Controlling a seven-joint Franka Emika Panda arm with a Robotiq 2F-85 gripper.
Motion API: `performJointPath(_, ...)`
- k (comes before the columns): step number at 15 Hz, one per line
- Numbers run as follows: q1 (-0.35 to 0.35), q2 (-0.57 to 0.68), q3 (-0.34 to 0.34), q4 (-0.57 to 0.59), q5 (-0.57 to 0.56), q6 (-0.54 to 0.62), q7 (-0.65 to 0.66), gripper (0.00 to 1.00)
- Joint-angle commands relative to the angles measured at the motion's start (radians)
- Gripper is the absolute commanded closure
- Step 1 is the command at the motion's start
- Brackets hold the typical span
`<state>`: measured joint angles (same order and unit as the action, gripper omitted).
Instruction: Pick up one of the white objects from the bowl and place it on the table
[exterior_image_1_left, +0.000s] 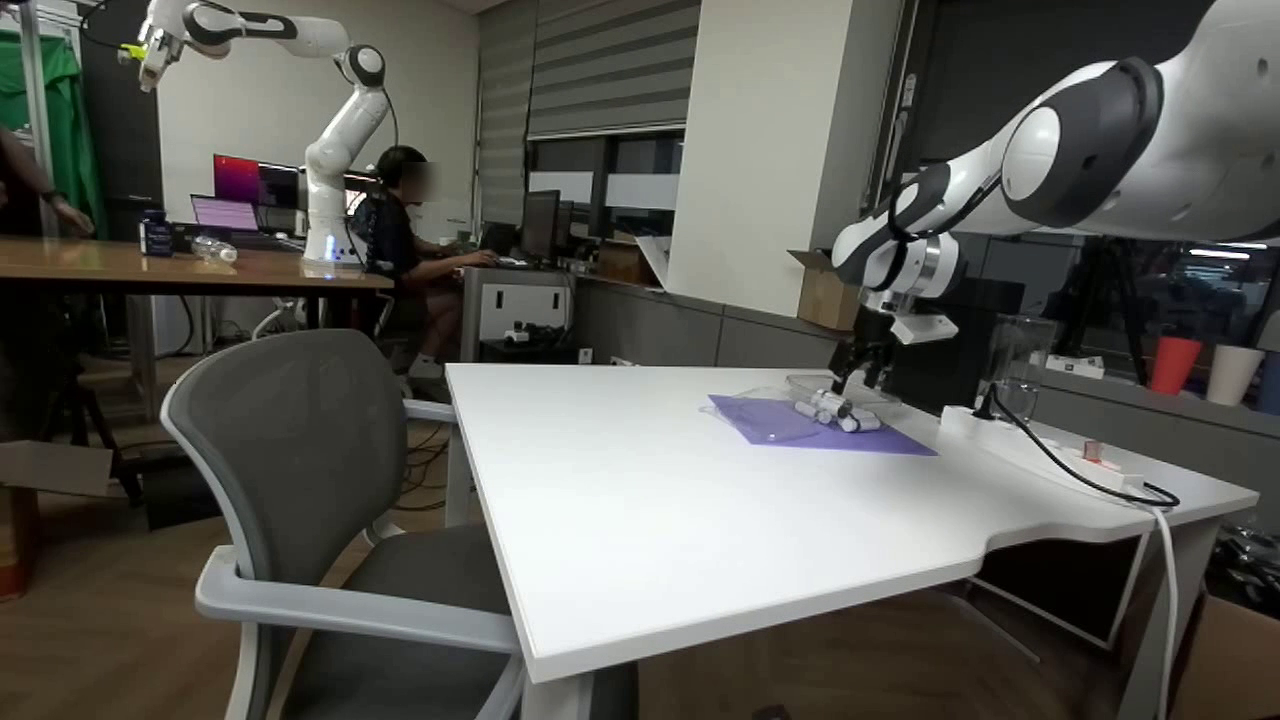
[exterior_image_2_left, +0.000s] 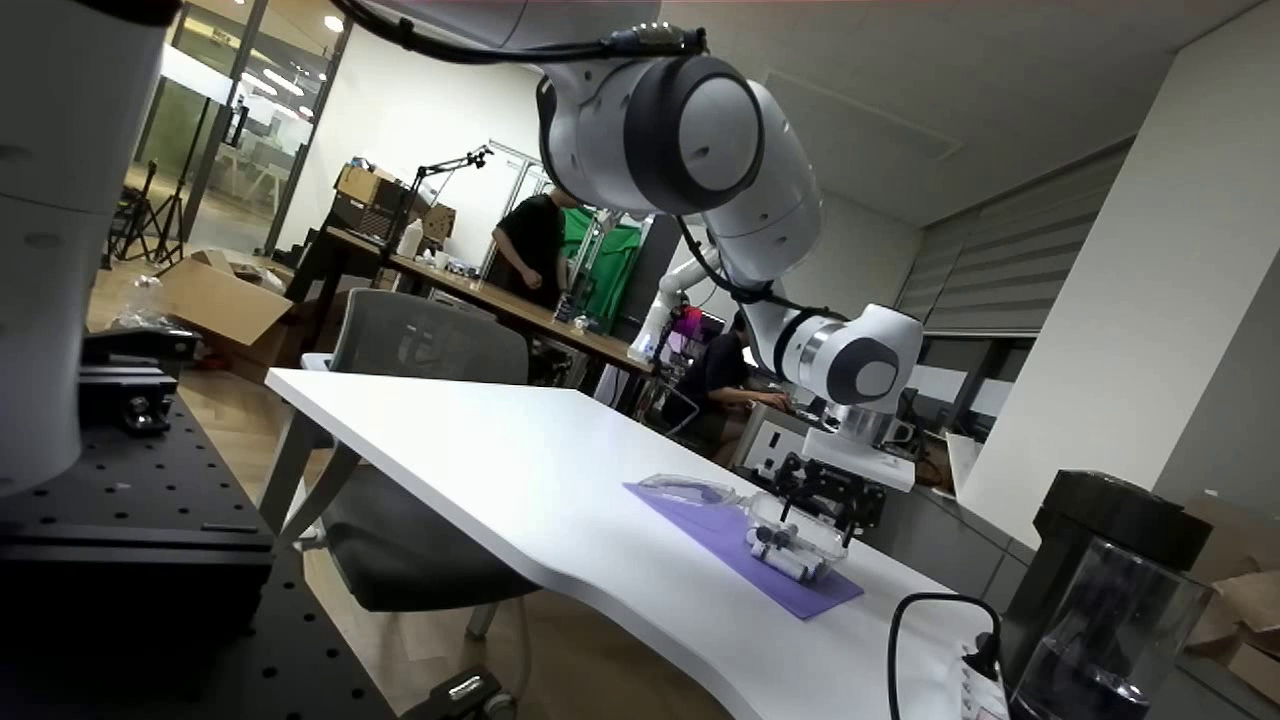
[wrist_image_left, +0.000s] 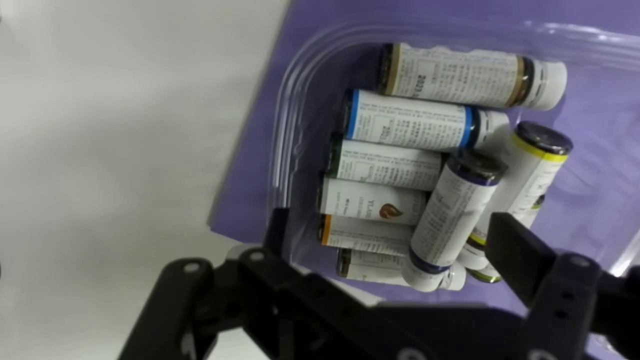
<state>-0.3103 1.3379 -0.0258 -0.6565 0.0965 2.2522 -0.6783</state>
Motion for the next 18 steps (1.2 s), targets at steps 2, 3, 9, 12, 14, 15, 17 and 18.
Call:
performJointPath(2, -0.001, 0.066, -0.011, 0.112, -0.014, -0.011, 0.040, 0.32)
performJointPath(3, -0.003, 0.068, -0.010, 0.118, -0.015, -0.009, 0.038, 0.40)
performJointPath(9, -0.003, 0.071, -0.004, 0.116, -0.003, -0.023, 0.047, 0.30)
performJointPath(12, -0.002, 0.070, -0.001, 0.116, 0.008, -0.026, 0.052, 0.15)
performJointPath(14, -0.001, 0.070, 0.002, 0.116, 0.014, -0.029, 0.058, 0.03)
performJointPath(15, 0.000, 0.072, 0.006, 0.115, 0.015, -0.032, 0.061, 0.00)
performJointPath(17, 0.001, 0.077, 0.009, 0.115, 0.016, -0.034, 0.065, 0.00)
performJointPath(18, 0.001, 0.082, 0.009, 0.115, 0.017, -0.033, 0.066, 0.00)
